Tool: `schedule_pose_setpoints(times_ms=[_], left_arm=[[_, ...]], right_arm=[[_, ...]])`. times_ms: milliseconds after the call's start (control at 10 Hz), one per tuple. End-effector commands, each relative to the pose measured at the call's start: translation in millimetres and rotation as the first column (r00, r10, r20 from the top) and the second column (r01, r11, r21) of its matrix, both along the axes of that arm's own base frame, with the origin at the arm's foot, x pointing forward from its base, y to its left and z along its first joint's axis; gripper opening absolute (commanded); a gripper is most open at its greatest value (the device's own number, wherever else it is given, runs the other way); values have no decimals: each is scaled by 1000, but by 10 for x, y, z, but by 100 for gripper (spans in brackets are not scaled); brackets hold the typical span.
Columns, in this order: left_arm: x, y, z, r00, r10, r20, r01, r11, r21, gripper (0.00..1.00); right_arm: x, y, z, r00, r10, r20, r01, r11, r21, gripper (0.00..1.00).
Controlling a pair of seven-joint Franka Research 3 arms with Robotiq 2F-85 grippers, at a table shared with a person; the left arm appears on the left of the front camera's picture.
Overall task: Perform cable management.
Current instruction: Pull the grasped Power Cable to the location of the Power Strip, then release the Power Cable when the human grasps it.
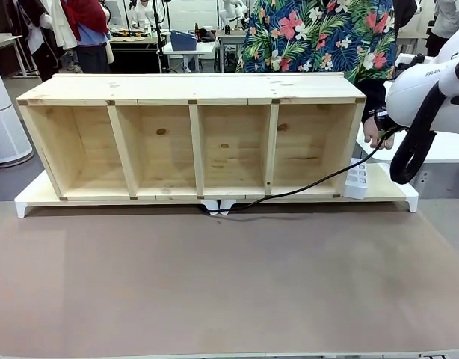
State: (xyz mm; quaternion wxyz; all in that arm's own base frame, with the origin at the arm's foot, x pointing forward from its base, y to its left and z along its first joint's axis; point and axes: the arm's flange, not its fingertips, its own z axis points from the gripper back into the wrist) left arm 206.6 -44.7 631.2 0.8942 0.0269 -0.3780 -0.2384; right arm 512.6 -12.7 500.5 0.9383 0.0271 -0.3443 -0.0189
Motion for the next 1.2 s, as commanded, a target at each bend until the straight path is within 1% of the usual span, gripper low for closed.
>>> schedule_pose_setpoints(times_ms=[0, 100, 1100], left_arm=[[-5, 6, -2, 1000, 4, 0, -4, 1000, -7, 100], [-5, 6, -2, 1000, 4, 0, -4, 1000, -7, 100], [-5, 6, -2, 1000, 4, 0, -4, 1000, -7, 100]], right_arm=[[23, -144, -37, 998, 40, 49, -41, 999, 19, 14], [0, 0, 0, 1000, 0, 0, 0, 1000, 0, 14], [0, 0, 0, 1000, 0, 0, 0, 1000, 0, 14]])
